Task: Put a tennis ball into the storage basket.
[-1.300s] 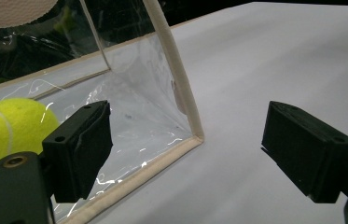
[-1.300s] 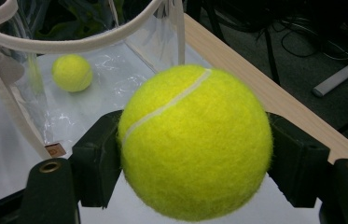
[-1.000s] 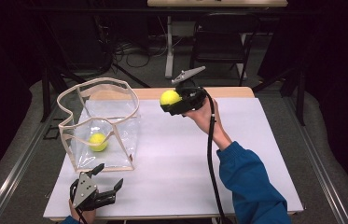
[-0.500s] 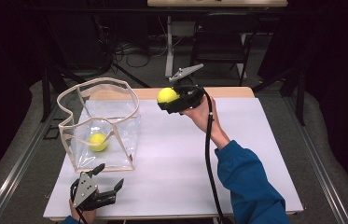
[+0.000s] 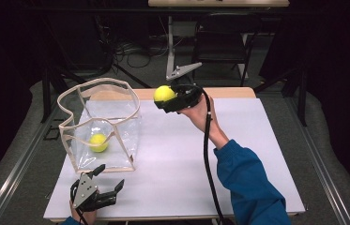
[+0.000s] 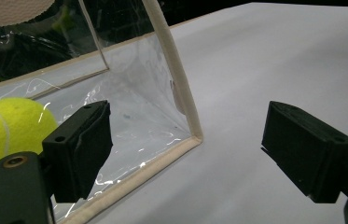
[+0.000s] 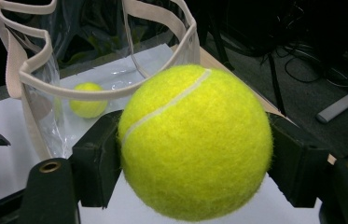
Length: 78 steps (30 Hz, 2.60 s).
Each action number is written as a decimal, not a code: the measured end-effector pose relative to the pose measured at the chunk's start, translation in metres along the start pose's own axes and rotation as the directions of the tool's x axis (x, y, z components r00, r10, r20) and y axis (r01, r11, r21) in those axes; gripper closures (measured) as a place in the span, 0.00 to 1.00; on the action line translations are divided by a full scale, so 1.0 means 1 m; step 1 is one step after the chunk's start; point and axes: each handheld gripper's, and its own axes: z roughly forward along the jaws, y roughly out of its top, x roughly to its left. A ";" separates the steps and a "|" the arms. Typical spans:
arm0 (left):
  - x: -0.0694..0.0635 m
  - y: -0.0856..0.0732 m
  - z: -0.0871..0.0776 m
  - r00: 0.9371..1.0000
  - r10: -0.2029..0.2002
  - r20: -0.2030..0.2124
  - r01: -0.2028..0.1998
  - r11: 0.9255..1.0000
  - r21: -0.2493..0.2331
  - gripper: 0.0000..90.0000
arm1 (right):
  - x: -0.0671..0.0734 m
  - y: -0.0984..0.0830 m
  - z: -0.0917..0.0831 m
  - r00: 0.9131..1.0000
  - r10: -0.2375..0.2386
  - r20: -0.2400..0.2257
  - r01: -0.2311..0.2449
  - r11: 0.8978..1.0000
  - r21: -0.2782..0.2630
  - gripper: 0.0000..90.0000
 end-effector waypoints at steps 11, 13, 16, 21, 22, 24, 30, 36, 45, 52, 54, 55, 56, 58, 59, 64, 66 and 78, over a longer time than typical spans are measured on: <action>0.000 0.000 0.000 1.000 -0.003 -0.001 0.003 1.000 -0.005 0.18 | 0.004 0.008 0.000 1.000 -0.011 -0.003 0.011 1.000 -0.019 0.30; 0.000 0.000 0.000 1.000 -0.003 0.000 0.003 1.000 -0.006 0.18 | 0.005 0.008 -0.001 1.000 -0.009 -0.010 0.008 1.000 -0.029 0.30; 0.000 0.000 0.000 1.000 -0.002 0.000 0.002 1.000 -0.006 0.18 | 0.006 0.009 -0.002 1.000 -0.012 -0.009 0.012 1.000 -0.028 0.30; 0.000 0.000 0.000 1.000 -0.006 0.000 0.006 1.000 -0.006 0.18 | 0.008 0.012 0.000 1.000 -0.021 -0.012 0.021 0.999 -0.035 0.30; 0.000 0.000 0.000 1.000 -0.007 -0.001 0.007 1.000 -0.007 0.18 | 0.008 0.012 0.001 1.000 -0.021 -0.013 0.021 0.999 -0.036 0.30; 0.000 0.000 0.000 1.000 -0.007 0.000 0.007 1.000 -0.007 0.18 | 0.010 0.013 0.002 1.000 -0.022 -0.016 0.021 0.999 -0.036 0.30; 0.001 0.000 -0.001 1.000 -0.003 0.002 0.003 1.000 -0.007 0.18 | 0.012 0.015 0.003 0.999 -0.033 -0.016 0.032 0.999 -0.044 0.30; 0.000 0.000 0.000 1.000 -0.005 -0.001 0.005 1.000 -0.007 0.18 | 0.012 0.016 0.001 0.999 -0.027 -0.022 0.026 0.998 -0.062 0.30; 0.000 0.000 -0.001 1.000 -0.004 -0.001 0.004 1.000 -0.007 0.18 | 0.012 0.020 0.004 0.999 -0.028 -0.023 0.027 0.998 -0.060 0.30; 0.000 0.000 0.000 1.000 -0.006 0.000 0.006 1.000 -0.008 0.18 | 0.014 0.022 0.007 0.999 -0.036 -0.027 0.034 0.997 -0.065 0.30; 0.001 0.000 -0.001 1.000 -0.004 0.003 0.004 1.000 -0.007 0.18 | 0.014 0.023 0.008 0.999 -0.030 -0.033 0.028 0.997 -0.069 0.30; 0.001 0.000 -0.001 1.000 -0.003 0.003 0.003 1.000 -0.007 0.18 | 0.014 0.024 0.009 0.999 -0.030 -0.031 0.028 0.997 -0.069 0.30; 0.001 0.000 -0.001 1.000 -0.004 0.003 0.004 1.000 -0.007 0.18 | 0.014 0.024 0.010 0.999 -0.031 -0.033 0.029 0.997 -0.069 0.30; 0.001 0.000 -0.001 1.000 -0.003 0.005 0.003 1.000 -0.005 0.18 | 0.015 0.025 0.011 0.999 -0.030 -0.033 0.028 0.997 -0.069 0.30; 0.001 0.000 -0.001 1.000 -0.004 0.003 0.004 1.000 -0.005 0.18 | 0.016 0.026 0.012 0.999 -0.034 -0.036 0.032 0.997 -0.068 0.30; 0.001 0.000 0.000 1.000 -0.008 0.003 0.008 1.000 -0.009 0.18 | 0.018 0.028 0.012 0.999 -0.034 -0.039 0.032 0.997 -0.071 0.30; 0.001 0.000 0.000 1.000 -0.005 0.003 0.005 1.000 -0.008 0.18 | 0.019 0.030 0.012 0.999 -0.036 -0.040 0.033 0.997 -0.074 0.30; 0.002 0.001 -0.001 1.000 0.001 0.001 -0.001 1.000 -0.006 0.18 | 0.023 0.036 0.014 0.998 -0.043 -0.047 0.039 0.996 -0.080 0.30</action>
